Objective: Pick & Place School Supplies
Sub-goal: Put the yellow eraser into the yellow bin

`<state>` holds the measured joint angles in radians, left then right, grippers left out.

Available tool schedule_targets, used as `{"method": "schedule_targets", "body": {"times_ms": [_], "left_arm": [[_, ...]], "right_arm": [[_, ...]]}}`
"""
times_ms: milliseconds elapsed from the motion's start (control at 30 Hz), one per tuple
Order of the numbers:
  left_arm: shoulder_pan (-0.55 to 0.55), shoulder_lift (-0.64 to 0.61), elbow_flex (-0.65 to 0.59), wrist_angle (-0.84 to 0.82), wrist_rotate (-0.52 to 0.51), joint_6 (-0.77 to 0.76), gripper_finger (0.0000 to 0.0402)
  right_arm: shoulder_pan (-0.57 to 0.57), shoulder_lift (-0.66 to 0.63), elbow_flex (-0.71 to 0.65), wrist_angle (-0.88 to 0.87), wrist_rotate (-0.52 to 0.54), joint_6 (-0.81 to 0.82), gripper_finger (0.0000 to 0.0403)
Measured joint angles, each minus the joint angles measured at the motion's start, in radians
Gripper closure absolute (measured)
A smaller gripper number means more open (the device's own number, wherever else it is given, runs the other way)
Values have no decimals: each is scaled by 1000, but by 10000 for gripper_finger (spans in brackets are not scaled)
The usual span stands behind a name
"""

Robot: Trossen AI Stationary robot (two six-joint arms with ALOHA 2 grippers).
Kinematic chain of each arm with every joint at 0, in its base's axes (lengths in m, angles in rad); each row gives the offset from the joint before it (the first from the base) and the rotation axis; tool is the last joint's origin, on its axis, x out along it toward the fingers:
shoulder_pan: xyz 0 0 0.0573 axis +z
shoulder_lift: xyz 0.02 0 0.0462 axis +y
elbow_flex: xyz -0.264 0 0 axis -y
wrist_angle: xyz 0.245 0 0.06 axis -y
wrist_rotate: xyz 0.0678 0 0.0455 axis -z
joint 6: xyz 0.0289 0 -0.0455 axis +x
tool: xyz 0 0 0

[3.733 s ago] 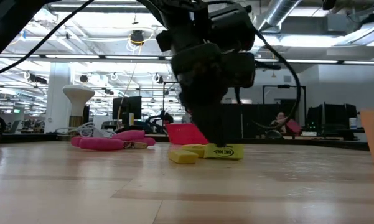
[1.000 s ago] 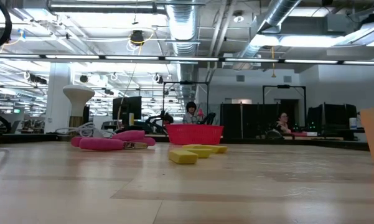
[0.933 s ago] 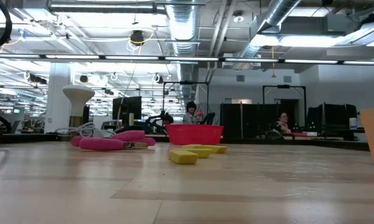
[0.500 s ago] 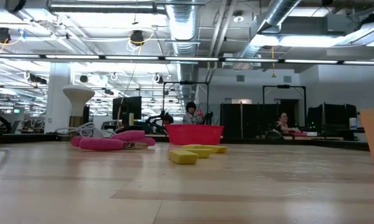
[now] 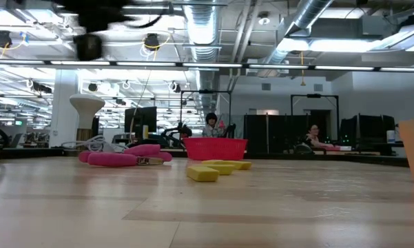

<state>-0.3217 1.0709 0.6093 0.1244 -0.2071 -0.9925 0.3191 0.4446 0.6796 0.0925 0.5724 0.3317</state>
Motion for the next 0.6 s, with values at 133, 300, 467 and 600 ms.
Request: {"method": "schedule_targets", "body": {"times_ms": [133, 300, 467, 600], "left_arm": [[160, 102, 2, 266, 9, 187, 379], [307, 257, 29, 280, 143, 256, 400], [372, 433, 107, 341, 262, 343, 400], [406, 549, 162, 338, 332, 414, 400]], "right_arm": [[0, 0, 0, 0, -6, 0, 276], [0, 0, 0, 2, -15, -2, 276], [0, 0, 0, 7, -15, -2, 276], [0, 0, 0, 15, -15, -2, 276]]}}
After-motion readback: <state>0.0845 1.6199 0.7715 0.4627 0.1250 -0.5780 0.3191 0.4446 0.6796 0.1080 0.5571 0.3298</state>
